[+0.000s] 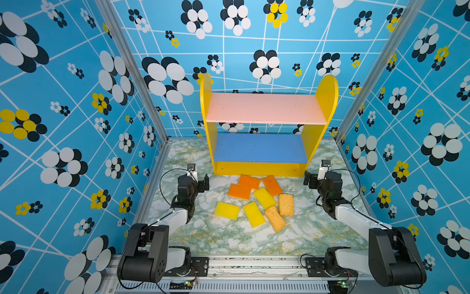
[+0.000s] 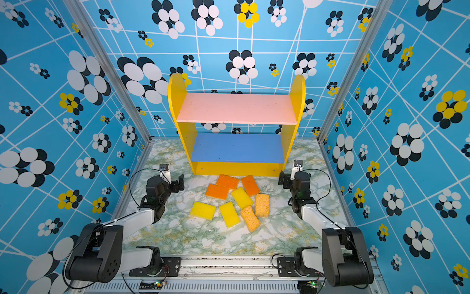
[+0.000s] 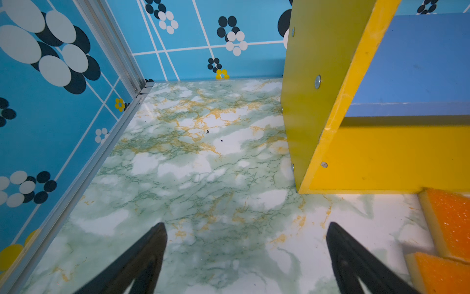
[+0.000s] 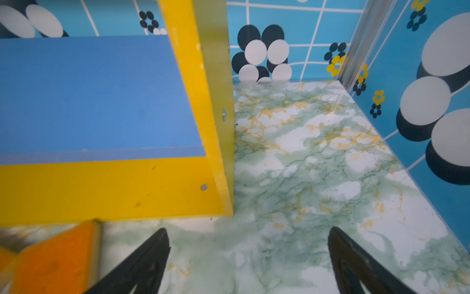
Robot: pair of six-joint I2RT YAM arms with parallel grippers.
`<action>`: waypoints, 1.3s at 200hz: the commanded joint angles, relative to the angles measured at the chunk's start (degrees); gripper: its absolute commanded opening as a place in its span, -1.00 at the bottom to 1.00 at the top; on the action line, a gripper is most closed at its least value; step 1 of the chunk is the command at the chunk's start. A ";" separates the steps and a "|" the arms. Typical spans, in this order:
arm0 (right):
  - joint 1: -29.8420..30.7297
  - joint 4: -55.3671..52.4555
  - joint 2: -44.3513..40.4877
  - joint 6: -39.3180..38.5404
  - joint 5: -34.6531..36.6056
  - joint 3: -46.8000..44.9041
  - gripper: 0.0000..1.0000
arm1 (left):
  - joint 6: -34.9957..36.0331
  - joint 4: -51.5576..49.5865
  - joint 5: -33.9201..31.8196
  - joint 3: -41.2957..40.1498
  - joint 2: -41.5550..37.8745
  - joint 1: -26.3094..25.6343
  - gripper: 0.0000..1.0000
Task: Arrange cleaning sponges on a shelf
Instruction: Move the cleaning sponge to the center of the table.
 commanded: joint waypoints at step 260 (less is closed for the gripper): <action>35.47 -43.43 -12.07 40.89 8.83 0.21 0.92 | -17.52 -27.01 3.66 1.63 -22.39 -8.43 0.98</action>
